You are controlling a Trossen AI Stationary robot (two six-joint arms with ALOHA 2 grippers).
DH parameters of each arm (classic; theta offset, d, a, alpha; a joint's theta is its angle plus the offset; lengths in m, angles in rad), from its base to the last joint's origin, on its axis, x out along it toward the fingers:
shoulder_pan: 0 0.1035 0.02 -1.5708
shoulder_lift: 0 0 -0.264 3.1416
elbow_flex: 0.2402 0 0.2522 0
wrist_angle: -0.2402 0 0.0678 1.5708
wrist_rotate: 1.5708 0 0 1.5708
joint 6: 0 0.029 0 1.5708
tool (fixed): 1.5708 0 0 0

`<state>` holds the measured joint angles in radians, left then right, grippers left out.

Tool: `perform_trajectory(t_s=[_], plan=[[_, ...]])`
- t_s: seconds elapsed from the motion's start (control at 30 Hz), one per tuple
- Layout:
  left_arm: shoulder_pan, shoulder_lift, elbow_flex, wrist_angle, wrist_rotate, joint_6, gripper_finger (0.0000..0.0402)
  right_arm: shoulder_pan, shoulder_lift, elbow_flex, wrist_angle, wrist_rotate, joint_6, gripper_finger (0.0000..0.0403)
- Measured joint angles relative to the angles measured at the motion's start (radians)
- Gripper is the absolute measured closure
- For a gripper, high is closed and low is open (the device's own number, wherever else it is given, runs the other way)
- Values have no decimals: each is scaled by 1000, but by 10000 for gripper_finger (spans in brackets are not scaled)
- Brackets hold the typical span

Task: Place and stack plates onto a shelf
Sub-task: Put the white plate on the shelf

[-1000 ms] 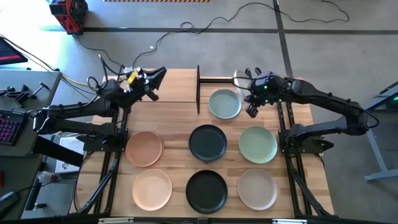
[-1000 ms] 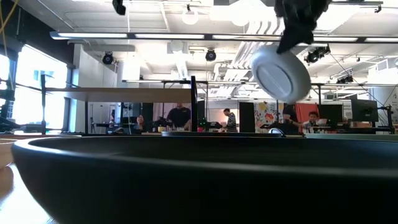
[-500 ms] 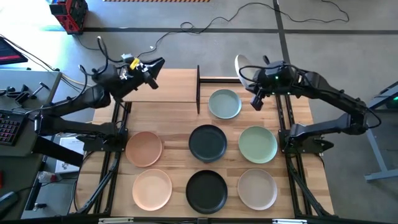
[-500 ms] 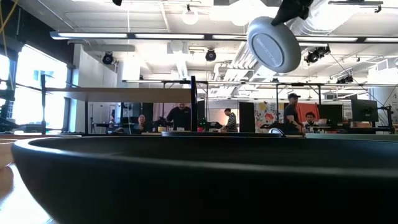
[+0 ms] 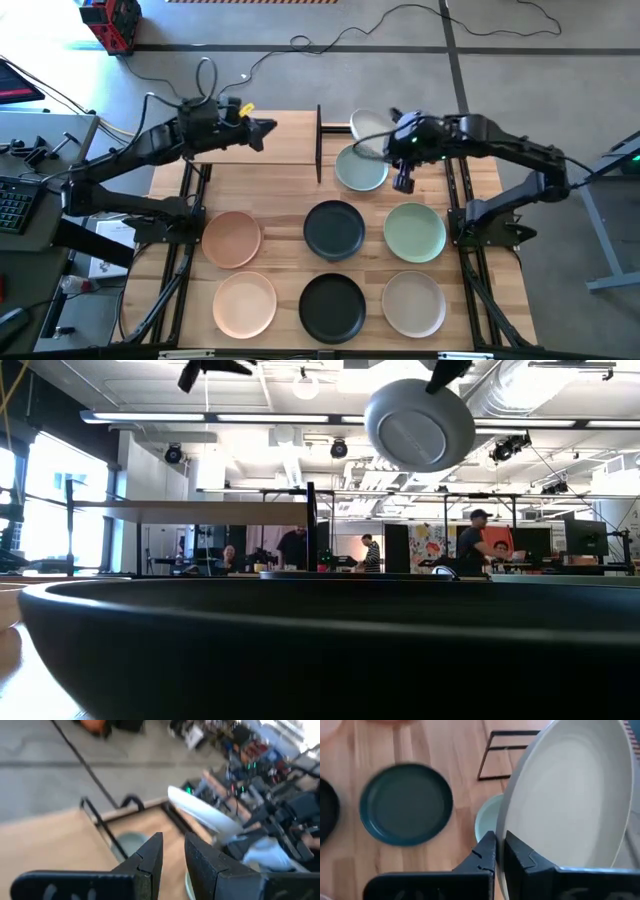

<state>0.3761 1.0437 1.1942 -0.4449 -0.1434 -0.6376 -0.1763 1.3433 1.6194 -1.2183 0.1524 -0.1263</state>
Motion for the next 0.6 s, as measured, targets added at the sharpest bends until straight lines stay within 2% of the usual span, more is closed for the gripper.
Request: perform_trajectory(t_s=[0.13, 0.4, 0.6], plan=[[6, 33, 0, -62, 92, -35, 330, 65, 65, 31, -52, 50, -57, 403], [6, 111, 0, -95, 229, -42, 330, 173, 165, 39, -54, 52, -141, 403], [6, 169, 0, -146, 296, -43, 330, 247, 213, 39, -52, 105, -223, 403]])
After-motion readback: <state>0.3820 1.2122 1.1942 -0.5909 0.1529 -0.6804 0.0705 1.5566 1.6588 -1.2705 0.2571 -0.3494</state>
